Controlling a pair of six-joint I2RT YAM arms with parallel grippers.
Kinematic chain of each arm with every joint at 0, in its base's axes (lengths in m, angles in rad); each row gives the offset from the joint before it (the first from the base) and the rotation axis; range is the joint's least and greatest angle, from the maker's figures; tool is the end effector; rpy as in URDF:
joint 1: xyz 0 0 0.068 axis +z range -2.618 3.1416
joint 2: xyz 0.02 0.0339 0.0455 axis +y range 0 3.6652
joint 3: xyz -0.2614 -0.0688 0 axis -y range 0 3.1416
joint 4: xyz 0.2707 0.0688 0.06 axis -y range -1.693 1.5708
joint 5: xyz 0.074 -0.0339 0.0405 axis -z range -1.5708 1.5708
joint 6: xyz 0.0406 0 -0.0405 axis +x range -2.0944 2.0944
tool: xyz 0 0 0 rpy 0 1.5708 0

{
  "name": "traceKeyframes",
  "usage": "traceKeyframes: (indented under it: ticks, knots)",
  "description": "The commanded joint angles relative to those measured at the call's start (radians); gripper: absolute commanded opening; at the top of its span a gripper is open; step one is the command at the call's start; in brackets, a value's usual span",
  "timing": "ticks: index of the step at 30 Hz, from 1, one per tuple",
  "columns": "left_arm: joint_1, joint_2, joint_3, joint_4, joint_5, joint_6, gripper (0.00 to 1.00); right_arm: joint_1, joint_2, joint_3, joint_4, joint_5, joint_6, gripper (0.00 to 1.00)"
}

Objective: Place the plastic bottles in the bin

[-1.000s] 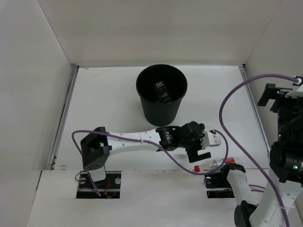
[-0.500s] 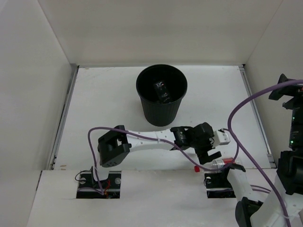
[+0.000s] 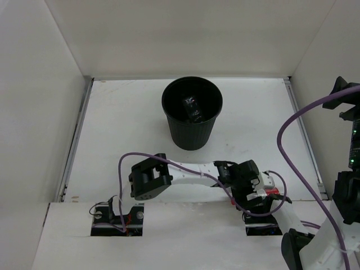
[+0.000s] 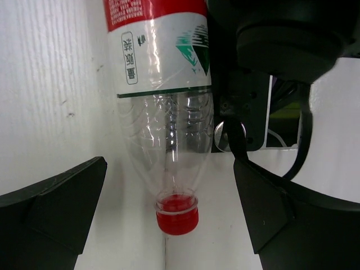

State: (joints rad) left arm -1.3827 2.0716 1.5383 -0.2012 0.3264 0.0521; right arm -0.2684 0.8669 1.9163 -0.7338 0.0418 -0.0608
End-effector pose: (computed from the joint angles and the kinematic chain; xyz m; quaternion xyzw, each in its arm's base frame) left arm 0.0793 -0.4863 0.1815 0.6425 0.6361 -0.3641 0.2236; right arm 0.0406 -0.0129 0.6129 0.0777 0.5822 -0.1447 0.7963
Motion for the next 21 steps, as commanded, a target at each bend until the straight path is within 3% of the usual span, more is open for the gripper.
traceKeyframes:
  ticks: [1, 7, 9, 11, 13, 17, 21]
  knots:
    - [-0.019, 0.016, 0.045, 0.016, 0.013, -0.011, 1.00, -0.007, -0.002, 0.043, 0.034, -0.028, 0.036, 1.00]
    - [-0.040, 0.073, 0.060, 0.045, -0.018, -0.015, 0.94, -0.010, -0.012, 0.049, 0.030, -0.037, 0.039, 1.00]
    - [-0.042, 0.088, 0.075, 0.048, -0.023, -0.015, 0.79, -0.013, -0.016, 0.047, 0.028, -0.039, 0.039, 1.00]
    - [-0.042, 0.094, 0.097, 0.048, -0.036, -0.012, 0.50, -0.013, -0.019, 0.046, 0.025, -0.040, 0.039, 1.00]
    - [-0.037, 0.094, 0.115, 0.043, -0.055, -0.008, 0.32, -0.013, -0.019, 0.044, 0.025, -0.042, 0.038, 1.00]
    - [-0.009, 0.079, 0.114, 0.036, -0.053, 0.014, 0.16, -0.018, -0.017, 0.038, 0.034, -0.046, 0.049, 1.00]
    - [0.035, 0.036, 0.077, 0.017, -0.053, 0.057, 0.09, -0.033, -0.008, 0.039, 0.043, -0.063, 0.061, 1.00]
